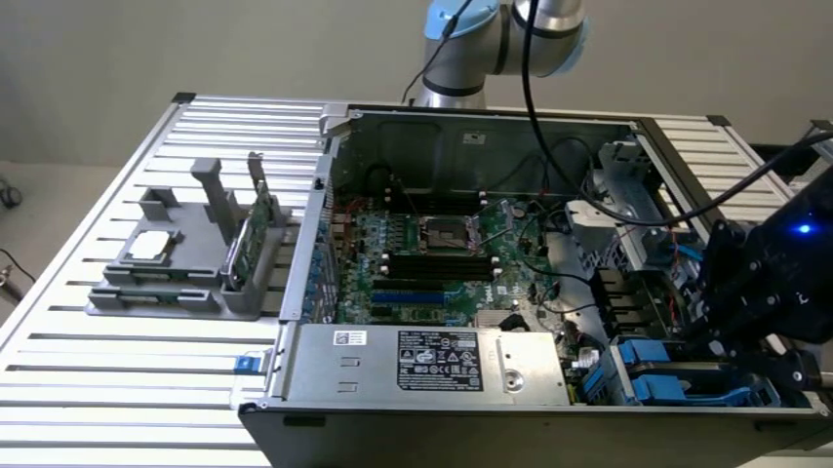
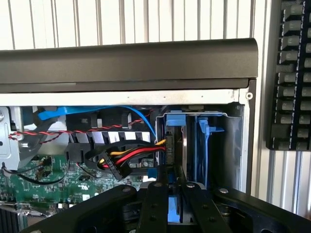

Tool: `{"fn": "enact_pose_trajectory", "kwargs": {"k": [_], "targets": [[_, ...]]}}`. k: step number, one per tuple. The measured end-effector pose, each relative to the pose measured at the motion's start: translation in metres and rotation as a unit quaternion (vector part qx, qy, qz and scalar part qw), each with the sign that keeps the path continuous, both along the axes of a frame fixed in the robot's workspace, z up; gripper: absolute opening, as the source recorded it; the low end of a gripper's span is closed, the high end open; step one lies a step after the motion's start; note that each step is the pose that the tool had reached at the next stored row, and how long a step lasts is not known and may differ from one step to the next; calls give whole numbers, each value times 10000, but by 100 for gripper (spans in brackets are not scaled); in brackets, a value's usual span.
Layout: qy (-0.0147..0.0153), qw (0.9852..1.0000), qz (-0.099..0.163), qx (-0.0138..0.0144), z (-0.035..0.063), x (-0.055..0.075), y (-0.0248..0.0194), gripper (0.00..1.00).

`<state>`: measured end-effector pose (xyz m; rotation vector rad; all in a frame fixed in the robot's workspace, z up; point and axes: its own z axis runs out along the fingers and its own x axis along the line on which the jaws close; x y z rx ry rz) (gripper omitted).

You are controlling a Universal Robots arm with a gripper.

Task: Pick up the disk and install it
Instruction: 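Insert the first disk wire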

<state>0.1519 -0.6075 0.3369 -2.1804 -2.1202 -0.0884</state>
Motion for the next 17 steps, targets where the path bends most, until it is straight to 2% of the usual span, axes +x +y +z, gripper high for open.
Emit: {"fn": "enact_pose_trajectory", "kwargs": {"k": [3, 17], "targets": [[-8, 10000, 10, 17, -5, -1, -3, 17], [-14, 10000, 30, 19, -19, -12, -4, 18]]}}
